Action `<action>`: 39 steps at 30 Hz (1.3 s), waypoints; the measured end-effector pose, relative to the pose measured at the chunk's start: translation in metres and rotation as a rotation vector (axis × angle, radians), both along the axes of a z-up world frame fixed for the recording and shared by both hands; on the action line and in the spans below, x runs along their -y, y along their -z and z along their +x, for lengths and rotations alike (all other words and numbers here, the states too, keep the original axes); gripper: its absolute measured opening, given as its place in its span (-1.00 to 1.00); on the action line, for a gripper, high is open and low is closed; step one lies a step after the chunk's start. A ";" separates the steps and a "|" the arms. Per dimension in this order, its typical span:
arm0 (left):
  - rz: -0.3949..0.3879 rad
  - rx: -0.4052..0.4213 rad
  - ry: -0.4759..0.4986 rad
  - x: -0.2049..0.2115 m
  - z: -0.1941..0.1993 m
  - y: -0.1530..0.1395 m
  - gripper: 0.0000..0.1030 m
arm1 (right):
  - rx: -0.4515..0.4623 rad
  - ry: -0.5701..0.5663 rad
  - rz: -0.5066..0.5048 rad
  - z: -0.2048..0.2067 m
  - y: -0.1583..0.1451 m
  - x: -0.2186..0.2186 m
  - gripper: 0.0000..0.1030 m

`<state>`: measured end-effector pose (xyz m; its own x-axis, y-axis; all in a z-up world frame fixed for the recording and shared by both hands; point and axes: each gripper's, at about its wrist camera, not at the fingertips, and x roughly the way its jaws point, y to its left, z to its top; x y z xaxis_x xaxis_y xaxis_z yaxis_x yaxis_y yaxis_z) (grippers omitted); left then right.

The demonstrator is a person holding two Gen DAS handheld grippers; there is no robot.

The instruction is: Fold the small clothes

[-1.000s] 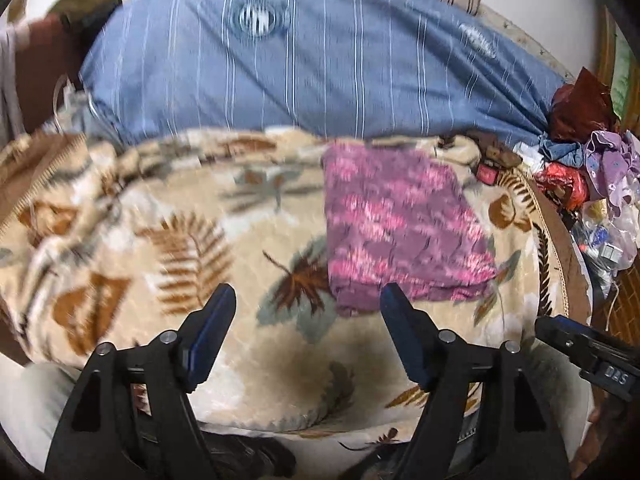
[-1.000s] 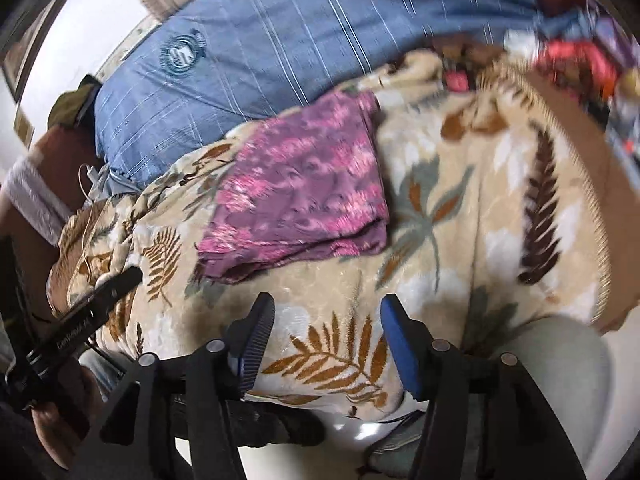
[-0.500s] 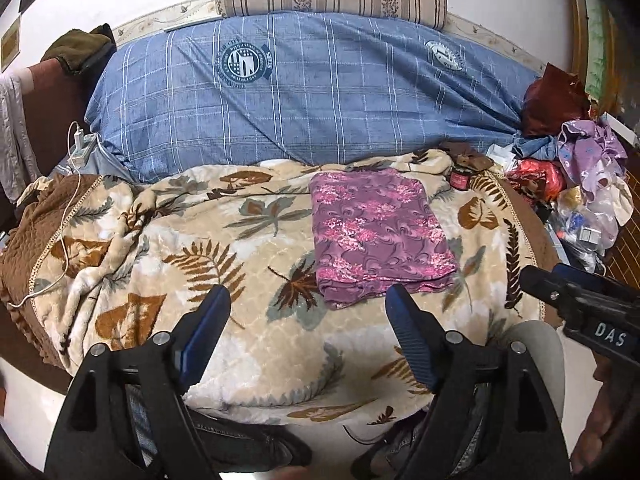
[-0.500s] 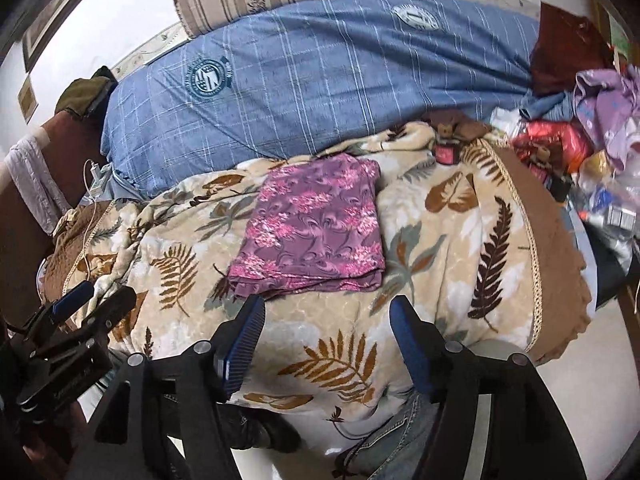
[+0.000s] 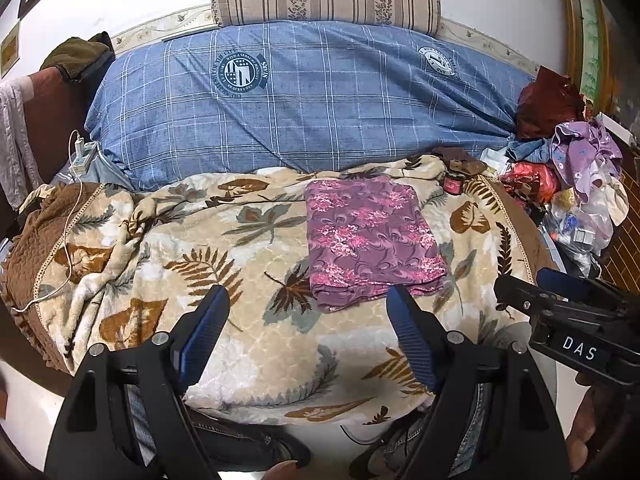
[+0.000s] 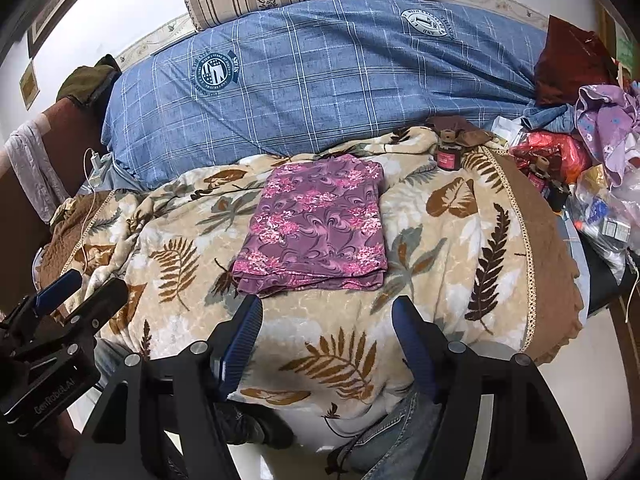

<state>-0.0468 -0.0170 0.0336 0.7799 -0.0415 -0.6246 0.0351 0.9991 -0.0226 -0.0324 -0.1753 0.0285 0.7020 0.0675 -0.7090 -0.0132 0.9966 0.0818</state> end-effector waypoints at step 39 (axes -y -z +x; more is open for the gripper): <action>-0.008 -0.017 0.026 -0.006 0.000 0.003 0.57 | -0.001 0.005 -0.005 -0.002 0.000 -0.003 0.38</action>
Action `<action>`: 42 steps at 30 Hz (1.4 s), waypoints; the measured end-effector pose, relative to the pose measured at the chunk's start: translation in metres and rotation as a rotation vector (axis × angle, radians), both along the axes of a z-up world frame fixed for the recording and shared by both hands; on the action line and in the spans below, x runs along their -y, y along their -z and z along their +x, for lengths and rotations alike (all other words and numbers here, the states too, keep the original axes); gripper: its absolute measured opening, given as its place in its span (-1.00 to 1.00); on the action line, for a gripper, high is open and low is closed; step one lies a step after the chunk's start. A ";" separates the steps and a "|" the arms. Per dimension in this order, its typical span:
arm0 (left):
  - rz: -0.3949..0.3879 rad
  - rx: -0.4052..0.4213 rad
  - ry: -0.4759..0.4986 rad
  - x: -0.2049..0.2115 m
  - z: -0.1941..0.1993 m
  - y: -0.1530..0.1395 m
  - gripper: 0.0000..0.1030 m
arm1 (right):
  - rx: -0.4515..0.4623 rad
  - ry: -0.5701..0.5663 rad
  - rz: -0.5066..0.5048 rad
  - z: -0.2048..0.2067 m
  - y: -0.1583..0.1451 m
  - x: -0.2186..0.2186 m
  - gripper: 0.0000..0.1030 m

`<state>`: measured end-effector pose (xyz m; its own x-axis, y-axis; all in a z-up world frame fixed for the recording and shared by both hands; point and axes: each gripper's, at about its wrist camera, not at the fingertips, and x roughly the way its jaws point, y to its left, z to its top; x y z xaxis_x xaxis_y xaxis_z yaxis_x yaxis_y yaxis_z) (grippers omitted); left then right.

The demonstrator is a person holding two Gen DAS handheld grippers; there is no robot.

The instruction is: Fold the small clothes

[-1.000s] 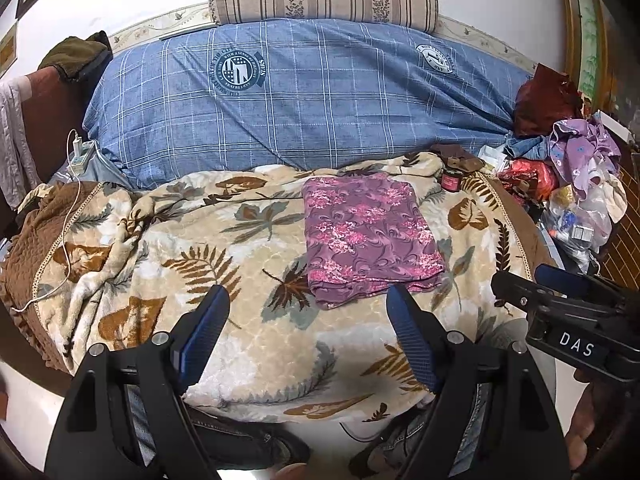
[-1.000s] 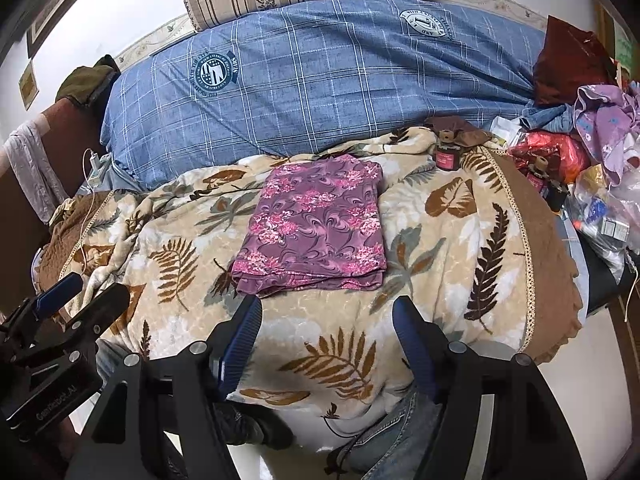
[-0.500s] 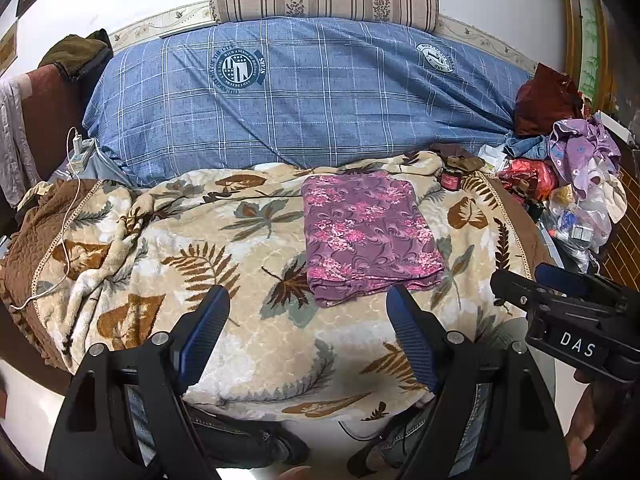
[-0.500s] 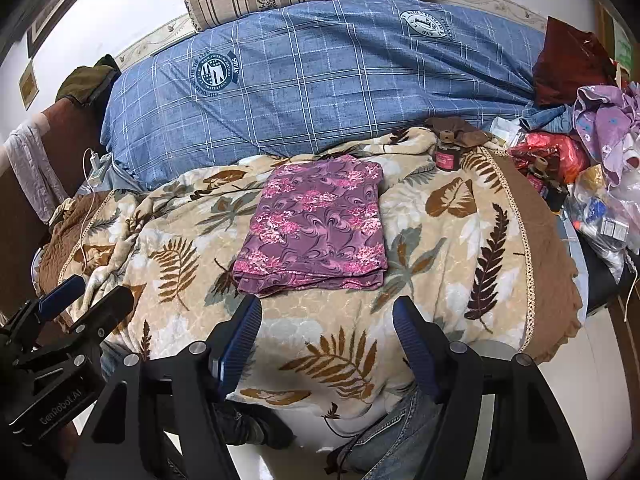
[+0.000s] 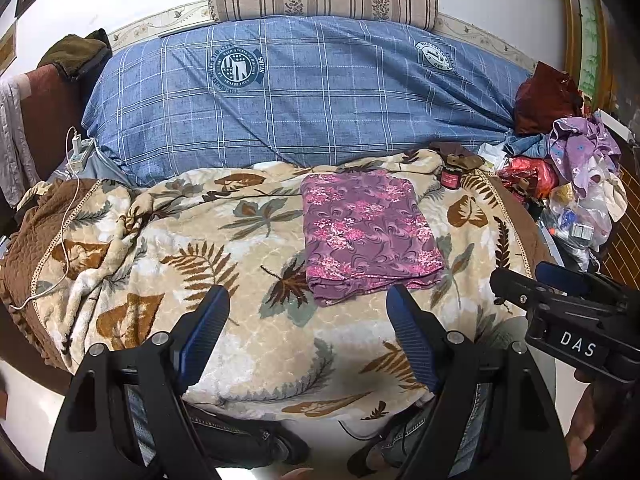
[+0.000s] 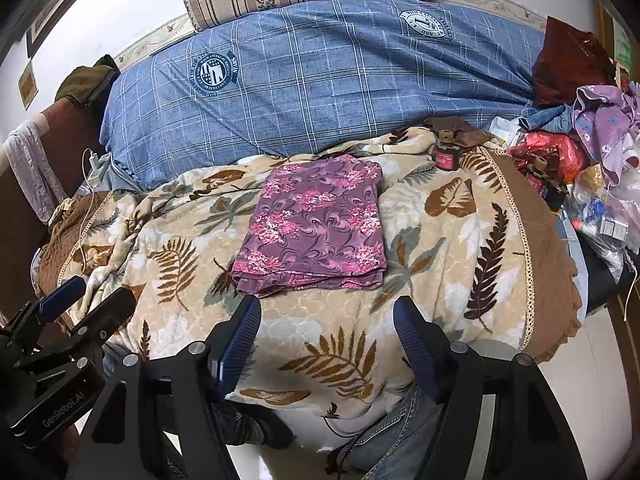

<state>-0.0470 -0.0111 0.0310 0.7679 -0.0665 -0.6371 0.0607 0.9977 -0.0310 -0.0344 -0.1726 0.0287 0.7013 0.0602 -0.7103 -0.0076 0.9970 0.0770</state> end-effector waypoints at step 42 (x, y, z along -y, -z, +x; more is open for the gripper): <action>0.036 -0.133 0.046 0.009 0.074 0.047 0.57 | -0.120 0.029 -0.025 0.059 0.046 0.005 0.40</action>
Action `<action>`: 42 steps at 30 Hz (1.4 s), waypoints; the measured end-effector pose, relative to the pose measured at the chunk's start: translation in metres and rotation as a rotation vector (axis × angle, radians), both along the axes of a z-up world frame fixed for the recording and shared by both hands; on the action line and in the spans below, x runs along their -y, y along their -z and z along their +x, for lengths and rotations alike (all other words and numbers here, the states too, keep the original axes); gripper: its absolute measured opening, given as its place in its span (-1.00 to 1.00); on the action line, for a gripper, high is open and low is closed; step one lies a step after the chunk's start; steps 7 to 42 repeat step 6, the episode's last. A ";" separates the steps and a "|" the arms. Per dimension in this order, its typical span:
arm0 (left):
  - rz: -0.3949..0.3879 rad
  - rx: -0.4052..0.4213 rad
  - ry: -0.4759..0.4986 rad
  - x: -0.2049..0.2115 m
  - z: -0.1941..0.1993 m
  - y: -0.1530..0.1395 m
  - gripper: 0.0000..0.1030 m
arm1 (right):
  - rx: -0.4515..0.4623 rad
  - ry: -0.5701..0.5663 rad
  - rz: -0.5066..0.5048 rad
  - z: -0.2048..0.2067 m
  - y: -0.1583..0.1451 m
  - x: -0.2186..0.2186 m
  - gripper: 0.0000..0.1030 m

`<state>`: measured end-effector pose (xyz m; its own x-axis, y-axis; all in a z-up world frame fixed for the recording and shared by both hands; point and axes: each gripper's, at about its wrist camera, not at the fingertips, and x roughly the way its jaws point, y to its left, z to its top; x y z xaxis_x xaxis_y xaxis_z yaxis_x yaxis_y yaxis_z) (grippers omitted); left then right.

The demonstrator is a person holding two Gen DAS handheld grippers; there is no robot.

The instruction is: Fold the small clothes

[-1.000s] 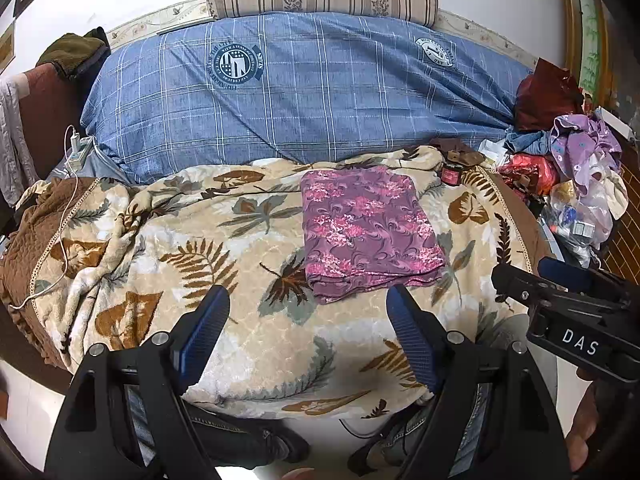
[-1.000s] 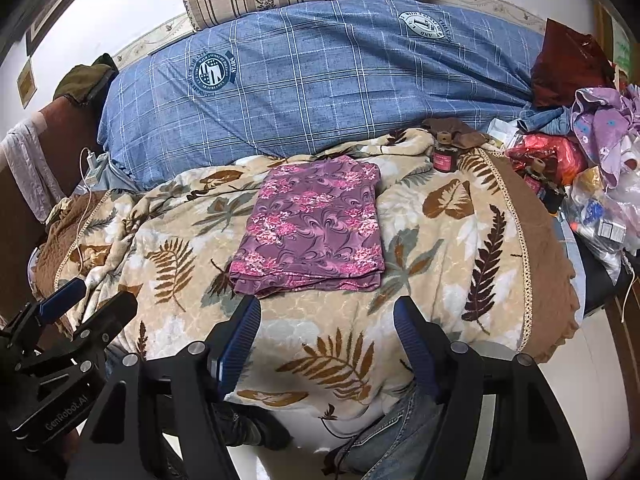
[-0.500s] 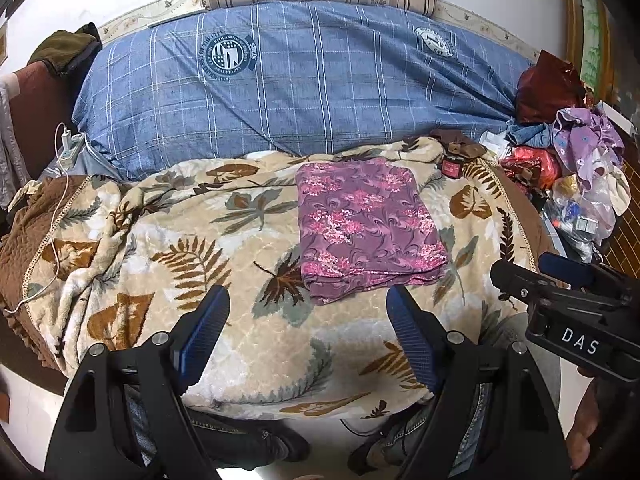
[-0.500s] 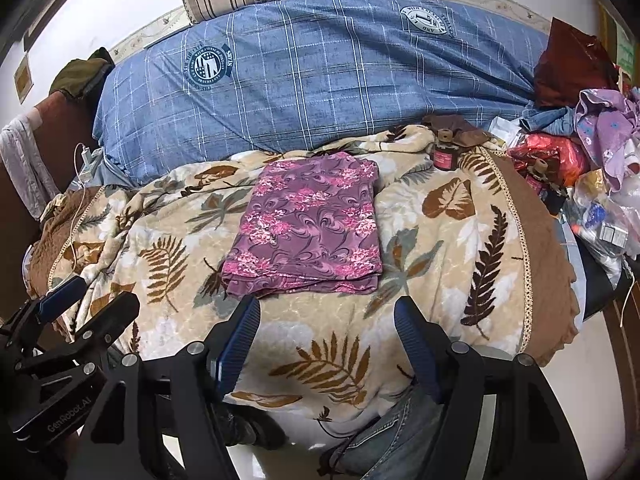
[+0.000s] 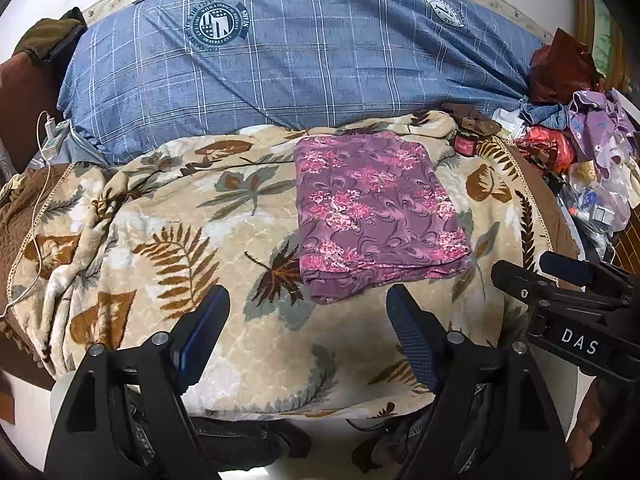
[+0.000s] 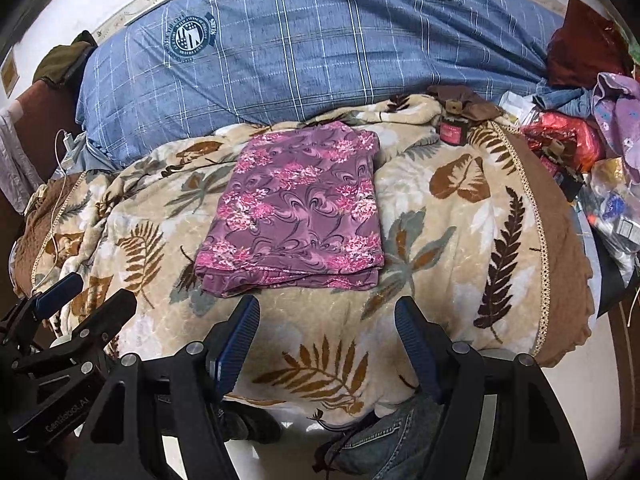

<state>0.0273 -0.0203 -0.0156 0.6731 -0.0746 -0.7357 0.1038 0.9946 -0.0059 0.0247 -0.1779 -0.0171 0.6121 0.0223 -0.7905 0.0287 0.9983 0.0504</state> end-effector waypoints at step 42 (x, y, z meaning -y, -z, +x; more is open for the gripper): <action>-0.010 -0.007 0.003 -0.001 0.008 0.004 0.57 | 0.002 0.004 0.012 0.007 0.003 0.003 0.40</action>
